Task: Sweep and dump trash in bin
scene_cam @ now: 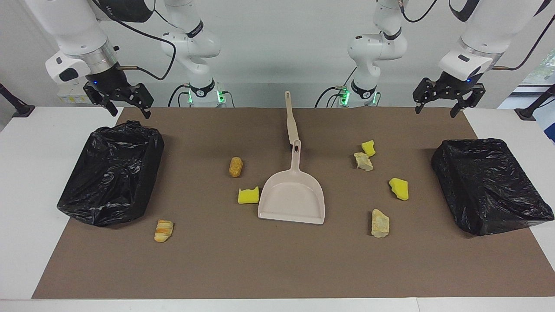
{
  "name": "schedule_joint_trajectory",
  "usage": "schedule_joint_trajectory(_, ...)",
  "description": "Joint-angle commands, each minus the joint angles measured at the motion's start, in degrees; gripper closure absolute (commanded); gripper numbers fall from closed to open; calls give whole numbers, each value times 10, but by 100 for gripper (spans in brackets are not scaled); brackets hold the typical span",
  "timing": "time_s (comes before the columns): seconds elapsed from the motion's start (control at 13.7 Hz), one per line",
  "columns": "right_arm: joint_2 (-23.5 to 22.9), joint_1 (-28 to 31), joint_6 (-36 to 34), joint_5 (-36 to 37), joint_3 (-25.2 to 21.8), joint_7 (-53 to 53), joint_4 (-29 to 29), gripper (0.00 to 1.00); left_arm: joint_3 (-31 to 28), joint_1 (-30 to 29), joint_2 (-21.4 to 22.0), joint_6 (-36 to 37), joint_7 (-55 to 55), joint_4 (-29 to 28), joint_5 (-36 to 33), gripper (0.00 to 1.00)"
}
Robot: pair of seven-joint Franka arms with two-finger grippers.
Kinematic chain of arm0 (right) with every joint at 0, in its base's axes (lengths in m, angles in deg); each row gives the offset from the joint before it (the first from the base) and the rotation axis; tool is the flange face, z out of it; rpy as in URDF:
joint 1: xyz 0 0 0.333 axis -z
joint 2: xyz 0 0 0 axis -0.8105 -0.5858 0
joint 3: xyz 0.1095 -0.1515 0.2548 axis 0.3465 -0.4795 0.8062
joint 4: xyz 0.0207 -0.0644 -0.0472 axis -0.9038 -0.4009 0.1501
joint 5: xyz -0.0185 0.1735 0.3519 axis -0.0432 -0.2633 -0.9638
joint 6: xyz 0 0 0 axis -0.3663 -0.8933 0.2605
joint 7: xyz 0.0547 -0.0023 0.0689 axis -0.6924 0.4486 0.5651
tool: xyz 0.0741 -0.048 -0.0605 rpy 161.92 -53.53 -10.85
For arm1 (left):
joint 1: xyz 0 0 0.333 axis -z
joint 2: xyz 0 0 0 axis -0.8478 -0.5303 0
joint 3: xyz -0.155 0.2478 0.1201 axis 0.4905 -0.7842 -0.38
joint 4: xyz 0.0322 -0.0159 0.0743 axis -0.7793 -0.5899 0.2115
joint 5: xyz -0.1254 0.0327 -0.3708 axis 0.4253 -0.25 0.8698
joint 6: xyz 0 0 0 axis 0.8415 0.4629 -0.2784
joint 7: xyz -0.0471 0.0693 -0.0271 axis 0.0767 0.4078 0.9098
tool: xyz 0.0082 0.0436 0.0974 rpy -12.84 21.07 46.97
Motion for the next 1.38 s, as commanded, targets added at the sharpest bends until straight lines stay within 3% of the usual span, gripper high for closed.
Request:
schedule_joint_trajectory(0.0, 3, 0, 9, 1, 3, -23, -1, 0, 2, -4, 1, 10, -4, 8, -3, 0)
schedule_joint_trajectory(0.66, 9, -2, 10, -2, 4, -26, -15, 0, 15, 15, 9, 2, -10, -5, 5, 0)
schedule_joint_trajectory(0.95, 9, -19, 30, -2, 4, -47, -24, 0, 16, 72, 45, -69, -52, -98, 5, 0)
schedule_joint_trajectory(1.31, 8, -59, 65, -2, 5, -110, -52, 0, 16, 177, 46, -176, -162, -196, 6, 0)
